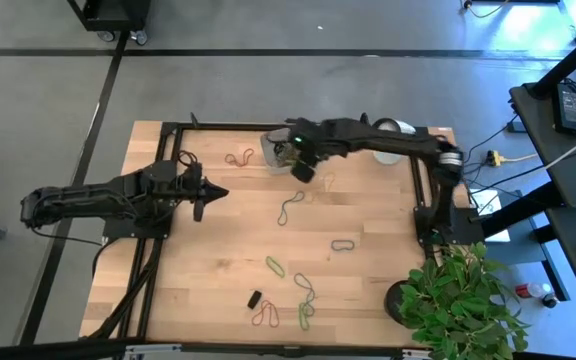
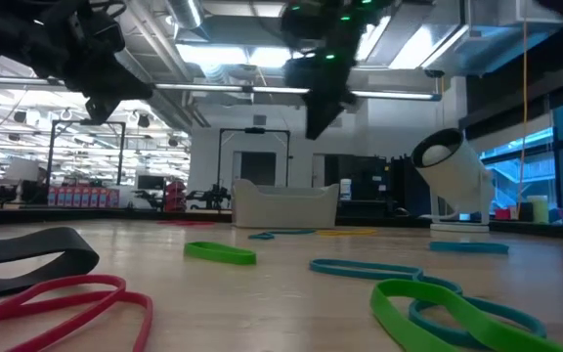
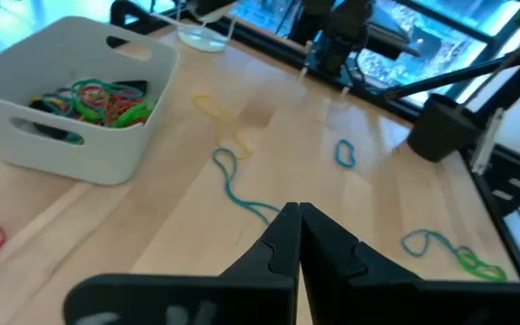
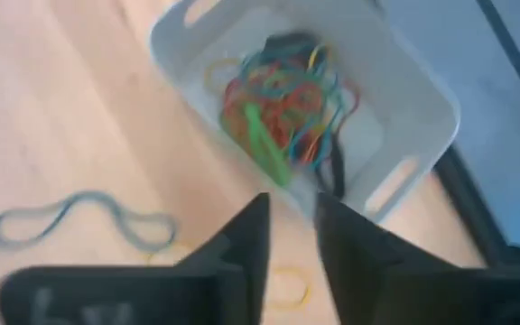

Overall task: Pick and place rubber bands into bin
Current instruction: Put the top red rubber band into the gray bin

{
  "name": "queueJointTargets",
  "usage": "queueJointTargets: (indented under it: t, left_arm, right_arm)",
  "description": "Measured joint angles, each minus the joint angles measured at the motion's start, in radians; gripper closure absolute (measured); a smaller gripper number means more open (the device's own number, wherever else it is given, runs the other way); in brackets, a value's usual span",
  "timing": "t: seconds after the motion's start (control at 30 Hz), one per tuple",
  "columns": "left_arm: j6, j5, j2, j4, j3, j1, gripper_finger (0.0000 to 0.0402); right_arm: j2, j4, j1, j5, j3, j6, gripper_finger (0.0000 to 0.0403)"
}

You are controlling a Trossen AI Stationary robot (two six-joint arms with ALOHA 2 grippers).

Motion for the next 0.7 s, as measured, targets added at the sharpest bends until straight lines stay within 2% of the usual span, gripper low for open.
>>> queueJointTargets:
  t: [0.17,0.23,0.37,0.57,0.7]
  left_arm:
    - [-0.002,-0.074,0.042,0.019,0.0,-0.039,0.0398]
    - [0.015,-0.102,0.071,0.038,0.002,-0.053,0.0398]
    - [0.079,-0.176,0.156,0.02,0.054,-0.06,0.0398]
    - [0.19,-0.316,0.381,-0.091,0.227,0.022,0.0395]
    - [0.261,-0.311,0.562,-0.203,0.372,0.153,0.0369]
  right_arm:
    - [-0.293,0.286,0.017,-0.124,-0.42,0.062,0.0393]
    - [-0.424,0.398,0.04,-0.178,-0.587,0.097,0.0393]
    - [-0.658,0.522,0.109,-0.181,-0.865,0.254,0.0387]
    - [-0.886,0.637,0.23,-0.156,-1.141,0.57,0.0396]
    - [-0.938,0.713,0.295,-0.088,-1.233,0.695,0.0397]
